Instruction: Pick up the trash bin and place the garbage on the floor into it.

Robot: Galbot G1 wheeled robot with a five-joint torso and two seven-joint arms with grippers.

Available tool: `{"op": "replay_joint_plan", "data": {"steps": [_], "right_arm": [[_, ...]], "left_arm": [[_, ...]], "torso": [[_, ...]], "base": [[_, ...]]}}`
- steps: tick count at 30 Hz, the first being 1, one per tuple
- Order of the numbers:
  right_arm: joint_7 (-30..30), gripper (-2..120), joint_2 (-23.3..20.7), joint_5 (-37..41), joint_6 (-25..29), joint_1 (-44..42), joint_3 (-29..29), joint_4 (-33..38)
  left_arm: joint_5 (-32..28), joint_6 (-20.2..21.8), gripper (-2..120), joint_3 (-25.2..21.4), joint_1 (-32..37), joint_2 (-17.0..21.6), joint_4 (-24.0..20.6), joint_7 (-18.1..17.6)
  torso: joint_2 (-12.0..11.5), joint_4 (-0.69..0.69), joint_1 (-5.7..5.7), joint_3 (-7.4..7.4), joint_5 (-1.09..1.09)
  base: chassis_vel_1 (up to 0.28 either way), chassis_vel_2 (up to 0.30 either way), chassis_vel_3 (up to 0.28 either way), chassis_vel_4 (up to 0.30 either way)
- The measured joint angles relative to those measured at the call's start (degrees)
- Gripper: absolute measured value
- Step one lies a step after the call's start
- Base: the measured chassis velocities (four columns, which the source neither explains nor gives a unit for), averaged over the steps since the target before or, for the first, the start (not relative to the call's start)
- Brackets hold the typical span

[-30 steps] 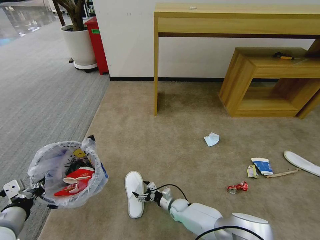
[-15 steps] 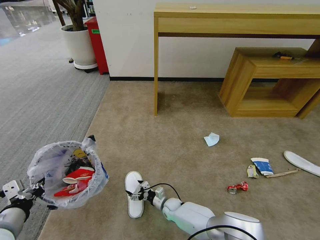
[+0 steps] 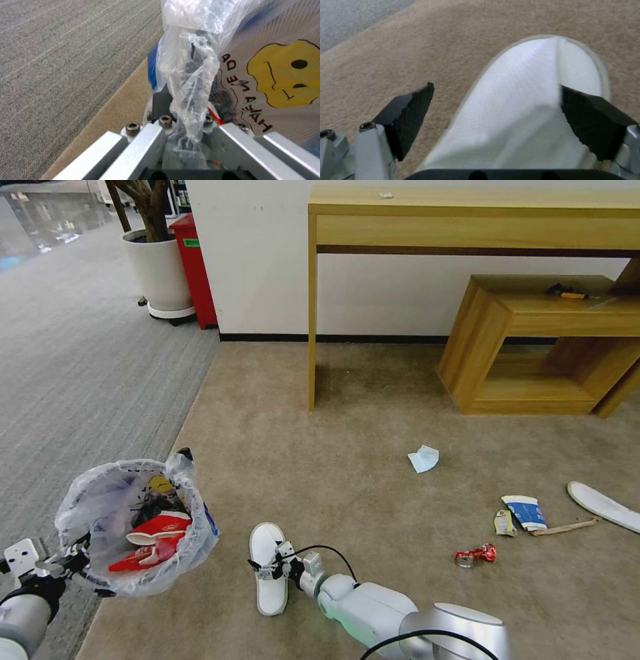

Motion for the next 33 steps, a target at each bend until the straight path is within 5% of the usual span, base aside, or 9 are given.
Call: {"op": "replay_joint_plan", "data": {"steps": [9,33], "right_arm": [[0.00,86,-0.02,-1.00,-0.20,-0.11,1.95,-1.60],[0.42,2,-0.12,-2.23,1.02,-0.68,1.76,-0.91]], "left_arm": [[0.29,-0.14,0,0.43,0.17,-0.32,-0.08,0.05],[0.19,-0.75,0,1.18,0.11,-0.82,-0.91,0.12]], "torso": [[0.00,0.00,0.00,0.00,0.00],[0.00,0.00,0.00,0.00,0.01]], "base": [[0.000,0.000,0.000,0.000],[0.000,0.000,0.000,0.000]]}}
